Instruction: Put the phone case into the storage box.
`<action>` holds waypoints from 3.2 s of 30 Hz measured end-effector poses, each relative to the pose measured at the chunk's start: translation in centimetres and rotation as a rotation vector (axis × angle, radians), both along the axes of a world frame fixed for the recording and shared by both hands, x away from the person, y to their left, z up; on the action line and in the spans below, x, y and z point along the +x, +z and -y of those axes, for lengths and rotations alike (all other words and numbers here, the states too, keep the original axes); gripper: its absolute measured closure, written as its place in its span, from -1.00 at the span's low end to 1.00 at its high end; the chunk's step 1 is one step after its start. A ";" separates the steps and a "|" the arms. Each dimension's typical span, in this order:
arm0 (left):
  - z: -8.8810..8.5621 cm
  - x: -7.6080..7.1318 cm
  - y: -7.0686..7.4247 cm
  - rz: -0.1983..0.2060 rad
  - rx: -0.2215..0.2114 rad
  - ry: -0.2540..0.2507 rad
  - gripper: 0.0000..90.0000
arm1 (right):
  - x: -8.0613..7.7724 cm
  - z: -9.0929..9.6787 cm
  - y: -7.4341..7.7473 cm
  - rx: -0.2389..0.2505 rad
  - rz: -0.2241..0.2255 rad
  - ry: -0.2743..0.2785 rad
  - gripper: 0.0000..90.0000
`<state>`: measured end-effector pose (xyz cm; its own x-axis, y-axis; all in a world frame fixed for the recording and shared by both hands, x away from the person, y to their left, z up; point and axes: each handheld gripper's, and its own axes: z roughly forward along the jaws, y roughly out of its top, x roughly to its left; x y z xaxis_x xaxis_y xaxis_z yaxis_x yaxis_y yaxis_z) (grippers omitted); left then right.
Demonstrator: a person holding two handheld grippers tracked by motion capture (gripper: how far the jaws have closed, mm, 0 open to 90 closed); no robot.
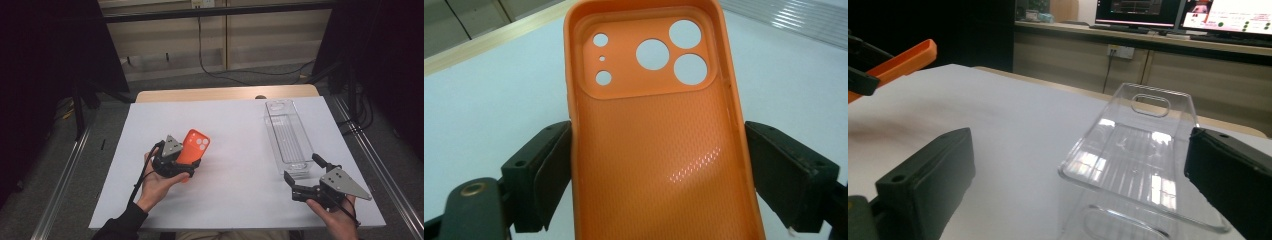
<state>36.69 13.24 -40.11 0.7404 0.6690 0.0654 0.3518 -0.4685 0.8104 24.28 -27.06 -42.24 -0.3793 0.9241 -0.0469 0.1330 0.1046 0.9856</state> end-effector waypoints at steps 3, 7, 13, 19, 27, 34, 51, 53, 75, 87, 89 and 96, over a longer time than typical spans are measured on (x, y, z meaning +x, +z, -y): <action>0.5 -0.2 0.0 0.005 0.002 -0.008 -0.66 | 0.2 -0.6 0.2 -0.021 -0.001 0.019 -1.00; 1.1 -0.5 -0.1 0.005 0.010 -0.034 -0.66 | 0.5 -1.4 0.3 -0.017 -0.005 0.057 -0.95; 1.8 -1.1 -0.1 0.013 0.011 -0.058 -0.66 | 0.8 -2.9 0.6 -0.018 -0.009 0.097 -0.88; 2.4 -1.5 -0.1 0.026 0.011 -0.072 -0.66 | 1.4 -4.3 0.7 -0.033 -0.009 0.117 -0.83; 3.2 -2.0 -0.1 0.043 0.022 -0.090 -0.66 | 2.2 -5.8 0.9 -0.025 0.040 0.152 -0.78; 4.0 -2.4 -0.2 0.061 0.044 -0.108 -0.66 | 2.9 -6.7 0.9 -0.022 0.065 0.131 -0.82; 6.2 -3.3 -0.4 0.126 0.065 -0.110 -0.66 | 4.4 -7.7 2.3 -0.073 -0.102 0.138 -0.86; 6.5 -3.5 -0.4 0.145 0.070 -0.108 -0.66 | 4.5 -7.8 2.3 -0.063 -0.120 0.138 -0.85; 8.0 -3.6 -1.3 0.226 0.063 -0.078 -0.66 | 6.5 -9.4 3.1 -0.006 -0.256 0.170 -0.75; 8.0 -4.0 -1.1 0.260 0.041 -0.060 -0.66 | 7.3 -10.3 4.3 -0.003 -0.328 0.205 -0.73; 8.0 -4.0 -1.0 0.269 0.039 -0.058 -0.66 | 7.5 -10.3 4.2 0.005 -0.342 0.204 -0.69; 7.8 -4.0 -0.7 0.298 0.025 -0.034 -0.66 | 8.1 -10.5 4.4 0.030 -0.379 0.212 -0.57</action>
